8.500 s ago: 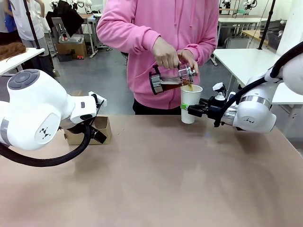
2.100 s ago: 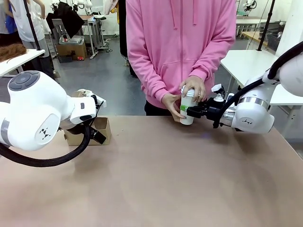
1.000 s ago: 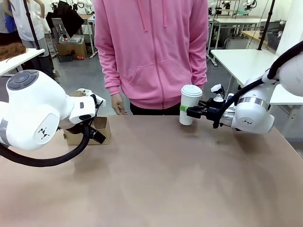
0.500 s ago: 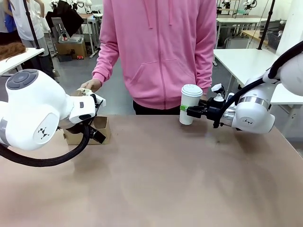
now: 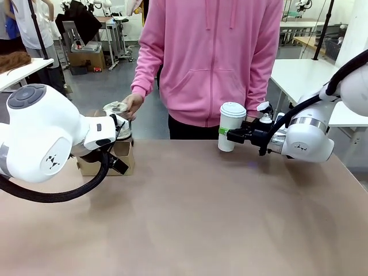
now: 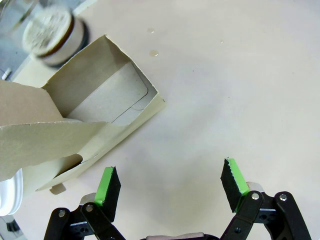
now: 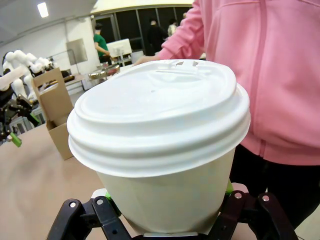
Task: Pour a drink into a cup and package it in a carrier.
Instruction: When a person places the Paper Cup Lid on the 600 ml Paper Cup , lift the 600 ml Paper Cup.
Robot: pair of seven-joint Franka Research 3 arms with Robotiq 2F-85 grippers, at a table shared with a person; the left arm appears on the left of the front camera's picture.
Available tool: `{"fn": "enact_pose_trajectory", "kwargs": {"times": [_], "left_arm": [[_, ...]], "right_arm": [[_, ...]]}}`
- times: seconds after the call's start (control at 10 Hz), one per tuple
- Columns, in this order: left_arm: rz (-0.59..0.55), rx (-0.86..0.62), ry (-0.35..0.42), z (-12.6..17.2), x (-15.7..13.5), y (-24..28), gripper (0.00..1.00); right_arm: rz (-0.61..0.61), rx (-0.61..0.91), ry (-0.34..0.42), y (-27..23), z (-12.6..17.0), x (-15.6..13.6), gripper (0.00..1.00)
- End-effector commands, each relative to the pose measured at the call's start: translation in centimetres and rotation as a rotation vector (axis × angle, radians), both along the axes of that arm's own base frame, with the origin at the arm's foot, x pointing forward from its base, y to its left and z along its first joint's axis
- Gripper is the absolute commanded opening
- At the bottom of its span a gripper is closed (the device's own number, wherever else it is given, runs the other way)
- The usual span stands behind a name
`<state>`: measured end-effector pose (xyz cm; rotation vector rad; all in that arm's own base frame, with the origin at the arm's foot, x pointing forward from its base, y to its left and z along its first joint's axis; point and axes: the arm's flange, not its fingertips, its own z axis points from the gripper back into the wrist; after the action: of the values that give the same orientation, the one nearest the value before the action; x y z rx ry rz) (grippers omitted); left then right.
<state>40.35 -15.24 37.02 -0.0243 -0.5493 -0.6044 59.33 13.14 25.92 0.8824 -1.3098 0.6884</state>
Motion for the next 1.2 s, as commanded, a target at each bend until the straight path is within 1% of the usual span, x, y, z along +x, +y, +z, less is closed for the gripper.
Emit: {"fn": "enact_pose_trajectory", "kwargs": {"times": [0.0,1.1], "left_arm": [[0.000,-0.003,0.000,0.04,-0.01,0.05,1.00],[0.000,-0.003,0.000,0.04,-0.01,0.05,1.00]], "right_arm": [[-0.004,-0.004,-0.007,0.27,0.55,0.06,0.80],[-0.004,-0.004,-0.007,0.27,0.55,0.06,0.80]]}}
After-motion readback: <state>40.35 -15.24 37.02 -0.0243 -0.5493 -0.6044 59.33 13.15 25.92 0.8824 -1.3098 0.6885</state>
